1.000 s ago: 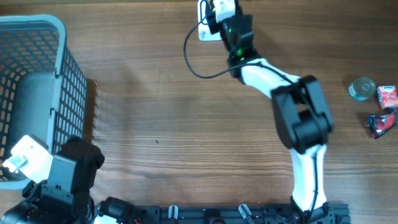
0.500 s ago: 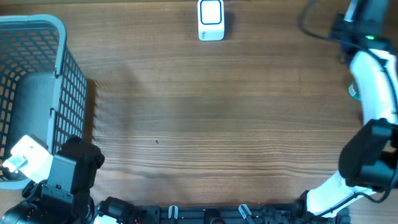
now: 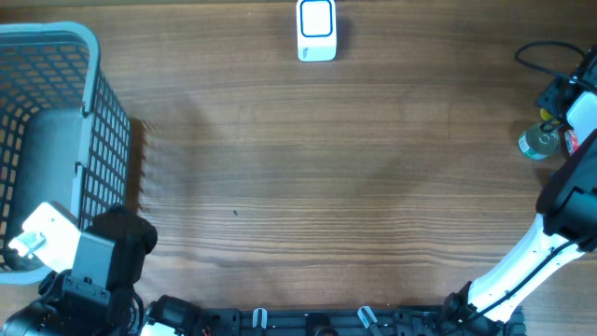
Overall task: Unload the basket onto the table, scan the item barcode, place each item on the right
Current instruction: 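Carry the Mentos tube right and place it on the table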
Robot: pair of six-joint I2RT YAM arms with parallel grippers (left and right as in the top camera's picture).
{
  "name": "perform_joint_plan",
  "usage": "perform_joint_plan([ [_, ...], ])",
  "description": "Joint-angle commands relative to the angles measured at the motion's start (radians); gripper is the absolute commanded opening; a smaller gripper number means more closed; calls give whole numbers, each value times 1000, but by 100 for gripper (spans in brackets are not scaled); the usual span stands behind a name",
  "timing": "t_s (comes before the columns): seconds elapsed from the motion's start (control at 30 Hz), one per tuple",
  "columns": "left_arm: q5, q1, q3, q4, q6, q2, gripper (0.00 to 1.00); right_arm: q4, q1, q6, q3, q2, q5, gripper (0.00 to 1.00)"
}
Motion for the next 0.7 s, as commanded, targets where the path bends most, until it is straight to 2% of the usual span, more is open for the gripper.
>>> perform_joint_plan([
  [0.0, 34, 8, -6, -4, -16, -3, 100, 0, 4, 29, -4, 55, -35, 71],
  [0.03, 34, 8, -6, -4, -16, -3, 100, -5, 4, 29, -4, 55, -36, 99],
  [0.23, 34, 8, -6, -11, -16, -3, 100, -71, 4, 23, -3, -21, -73, 100],
  [0.5, -10, 7, -6, 30, -12, -3, 100, -151, 5, 21, -3, -429, -79, 100],
  [0.53, -39, 7, -6, 53, -5, -4, 100, -183, 5, 21, -3, -498, -118, 100],
  [0.6, -126, 6, 11, 141, 64, -17, 100, -225, 5, -49, -3, -642, -332, 100],
  [0.67, -235, 6, 47, 272, 164, -35, 100, -232, 5, -88, -3, -740, -446, 100],
])
